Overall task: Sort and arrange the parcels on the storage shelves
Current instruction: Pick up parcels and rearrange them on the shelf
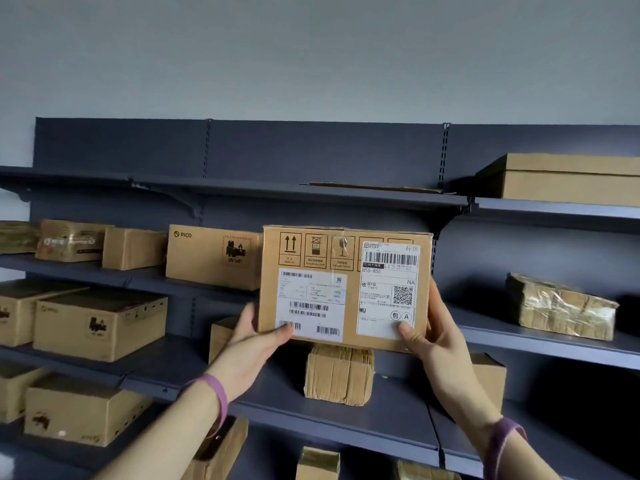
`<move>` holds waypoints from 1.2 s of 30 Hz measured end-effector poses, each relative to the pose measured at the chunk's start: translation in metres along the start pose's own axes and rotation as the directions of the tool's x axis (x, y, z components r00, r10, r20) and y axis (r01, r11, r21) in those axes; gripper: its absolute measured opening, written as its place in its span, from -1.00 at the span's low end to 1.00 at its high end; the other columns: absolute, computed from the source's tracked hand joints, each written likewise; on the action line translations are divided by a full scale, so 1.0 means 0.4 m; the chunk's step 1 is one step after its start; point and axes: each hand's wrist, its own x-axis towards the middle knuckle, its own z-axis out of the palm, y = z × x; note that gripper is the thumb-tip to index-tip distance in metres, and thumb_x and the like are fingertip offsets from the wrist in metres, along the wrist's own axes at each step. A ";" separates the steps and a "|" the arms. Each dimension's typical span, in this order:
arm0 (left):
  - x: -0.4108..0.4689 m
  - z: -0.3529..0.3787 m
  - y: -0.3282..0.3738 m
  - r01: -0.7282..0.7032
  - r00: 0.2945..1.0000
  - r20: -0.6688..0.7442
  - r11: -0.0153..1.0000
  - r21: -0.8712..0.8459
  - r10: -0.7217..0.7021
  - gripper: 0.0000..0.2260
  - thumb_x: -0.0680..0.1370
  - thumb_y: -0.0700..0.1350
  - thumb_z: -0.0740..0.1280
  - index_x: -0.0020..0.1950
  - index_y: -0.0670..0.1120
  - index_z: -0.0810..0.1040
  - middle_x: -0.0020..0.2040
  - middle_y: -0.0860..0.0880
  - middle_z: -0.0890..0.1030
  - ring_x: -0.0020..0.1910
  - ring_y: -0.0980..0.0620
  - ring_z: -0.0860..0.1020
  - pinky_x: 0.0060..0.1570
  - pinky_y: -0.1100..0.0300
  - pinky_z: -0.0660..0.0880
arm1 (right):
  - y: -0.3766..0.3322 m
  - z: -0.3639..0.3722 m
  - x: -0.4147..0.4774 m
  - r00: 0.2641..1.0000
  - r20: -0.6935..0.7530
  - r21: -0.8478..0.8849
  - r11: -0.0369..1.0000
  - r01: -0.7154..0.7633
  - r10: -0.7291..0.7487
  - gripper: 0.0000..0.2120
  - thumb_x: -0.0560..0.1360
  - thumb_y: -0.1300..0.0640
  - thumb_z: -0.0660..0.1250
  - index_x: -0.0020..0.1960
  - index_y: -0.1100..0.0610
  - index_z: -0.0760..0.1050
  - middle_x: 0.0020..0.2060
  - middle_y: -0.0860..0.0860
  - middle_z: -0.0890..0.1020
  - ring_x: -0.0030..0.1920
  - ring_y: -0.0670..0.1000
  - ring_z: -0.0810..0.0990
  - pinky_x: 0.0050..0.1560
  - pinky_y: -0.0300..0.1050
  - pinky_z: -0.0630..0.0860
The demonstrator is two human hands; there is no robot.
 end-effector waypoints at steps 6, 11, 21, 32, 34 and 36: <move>0.149 -0.024 -0.049 0.036 0.998 -0.056 0.978 0.203 -0.025 -0.55 0.43 -0.22 0.48 0.24 0.02 0.43 0.09 0.10 0.67 0.19 0.07 0.54 0.39 -0.06 0.29 | 0.112 -0.015 0.095 0.997 -0.061 -0.089 0.995 -0.052 0.047 -0.27 0.53 0.39 0.29 0.57 -0.04 0.11 0.34 -0.09 0.54 0.29 -0.17 0.53 0.04 -0.36 0.54; 0.297 -0.058 -0.100 0.032 0.996 -0.090 0.934 0.356 0.000 -0.60 0.41 -0.16 0.51 0.15 0.07 0.43 0.08 0.13 0.64 0.11 0.12 0.54 0.20 0.05 0.37 | 0.217 -0.020 0.185 0.990 -0.127 -0.128 0.988 -0.083 0.067 -0.27 0.54 0.38 0.29 0.56 -0.09 0.12 0.30 -0.15 0.56 0.27 -0.19 0.53 0.04 -0.37 0.53; 0.561 -0.086 -0.226 -0.032 0.996 -0.042 0.753 0.658 0.078 -0.58 0.39 -0.10 0.52 0.10 -0.06 0.37 -0.06 0.19 0.57 -0.06 0.12 0.54 -0.04 0.18 0.38 | 0.408 -0.043 0.344 0.959 -0.271 -0.456 0.866 -0.203 0.082 -0.29 0.53 0.40 0.27 0.51 -0.12 0.15 0.23 -0.30 0.54 0.21 -0.32 0.50 0.13 -0.30 0.48; 0.657 -0.082 -0.291 -0.021 0.978 -0.100 0.565 0.825 0.183 -0.57 0.30 0.21 0.49 -0.01 0.09 0.37 -0.05 0.20 0.60 0.00 0.02 0.54 -0.13 0.17 0.47 | 0.528 -0.074 0.399 0.890 -0.437 -0.735 0.518 -0.438 0.132 -0.79 0.63 0.03 0.15 0.22 0.04 0.22 -0.09 0.07 0.59 -0.22 0.13 0.47 -0.19 -0.04 0.36; 0.655 -0.080 -0.297 -0.008 0.975 -0.113 0.540 0.842 0.191 -0.55 0.29 0.24 0.47 0.00 0.07 0.38 0.04 0.10 0.62 0.08 -0.07 0.53 0.02 0.03 0.50 | 0.531 -0.073 0.399 0.888 -0.442 -0.719 0.541 -0.436 0.127 -0.80 0.63 0.08 0.15 0.23 0.04 0.23 -0.09 0.02 0.56 -0.19 0.11 0.47 -0.17 -0.05 0.36; 0.646 -0.076 -0.298 -0.010 0.972 -0.116 0.528 0.849 0.205 -0.53 0.29 0.26 0.46 0.00 0.04 0.39 0.04 0.07 0.62 0.10 -0.10 0.52 0.05 0.00 0.50 | 0.521 -0.066 0.398 0.889 -0.440 -0.674 0.609 -0.419 0.124 -0.74 0.63 0.17 0.16 0.30 0.07 0.26 -0.05 -0.03 0.58 -0.11 0.11 0.52 -0.13 -0.10 0.37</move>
